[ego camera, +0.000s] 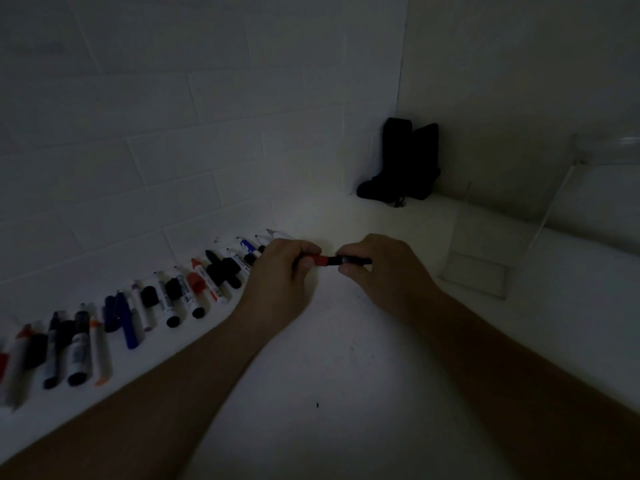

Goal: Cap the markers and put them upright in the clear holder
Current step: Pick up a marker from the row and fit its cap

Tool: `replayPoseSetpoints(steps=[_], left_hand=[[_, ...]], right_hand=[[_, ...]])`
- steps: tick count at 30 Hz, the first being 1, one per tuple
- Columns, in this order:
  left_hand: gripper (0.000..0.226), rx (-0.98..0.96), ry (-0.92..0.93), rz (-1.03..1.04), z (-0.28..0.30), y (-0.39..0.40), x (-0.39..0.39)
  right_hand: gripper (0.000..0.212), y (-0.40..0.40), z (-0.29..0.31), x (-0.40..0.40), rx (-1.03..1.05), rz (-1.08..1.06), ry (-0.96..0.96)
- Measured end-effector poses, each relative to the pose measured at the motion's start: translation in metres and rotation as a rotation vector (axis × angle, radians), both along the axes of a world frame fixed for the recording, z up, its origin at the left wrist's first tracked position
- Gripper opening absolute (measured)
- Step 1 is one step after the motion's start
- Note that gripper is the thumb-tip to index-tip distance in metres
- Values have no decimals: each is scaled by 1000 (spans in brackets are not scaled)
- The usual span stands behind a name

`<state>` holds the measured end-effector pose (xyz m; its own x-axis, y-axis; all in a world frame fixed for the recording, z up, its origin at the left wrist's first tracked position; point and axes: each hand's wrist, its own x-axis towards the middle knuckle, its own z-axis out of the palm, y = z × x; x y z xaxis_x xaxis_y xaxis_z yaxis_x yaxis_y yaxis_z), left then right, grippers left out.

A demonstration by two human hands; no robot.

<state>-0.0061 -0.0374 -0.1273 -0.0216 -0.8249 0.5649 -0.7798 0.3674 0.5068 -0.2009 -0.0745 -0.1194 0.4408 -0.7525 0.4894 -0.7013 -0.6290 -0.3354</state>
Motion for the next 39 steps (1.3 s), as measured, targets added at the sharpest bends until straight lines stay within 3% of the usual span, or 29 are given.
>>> replayPoseSetpoints(steps=[5,9,18,22,25,28,30,32,35,39], left_hand=[[23,93,123,-42,2,3,1],[22,47,62,-79,2,6,-1],[21,85,232,-138,6,12,4],[18,163,359,-146,5,12,4],[24,167,385,-157,5,12,2],[26,157,346,-191,5,14,-1],[23,167,337,-217,4,15,-1],[20,161,296,-236,1,16,-1],[16,140,244,-273,-2,18,-2],[14,105,181,-288,-2,22,-6]], right_hand=[[27,2,4,1,-24,-14,-31],[32,5,4,5,-47,26,65],[31,14,0,16,-80,10,-7],[28,23,9,18,-121,-80,222],[28,27,22,12,19,-64,330],[31,25,45,-2,54,-94,60],[31,26,73,-19,-52,-150,-229],[32,25,106,-42,-242,-253,-365],[37,28,147,-75,-507,-354,-284],[46,23,151,-90,-497,-513,91]])
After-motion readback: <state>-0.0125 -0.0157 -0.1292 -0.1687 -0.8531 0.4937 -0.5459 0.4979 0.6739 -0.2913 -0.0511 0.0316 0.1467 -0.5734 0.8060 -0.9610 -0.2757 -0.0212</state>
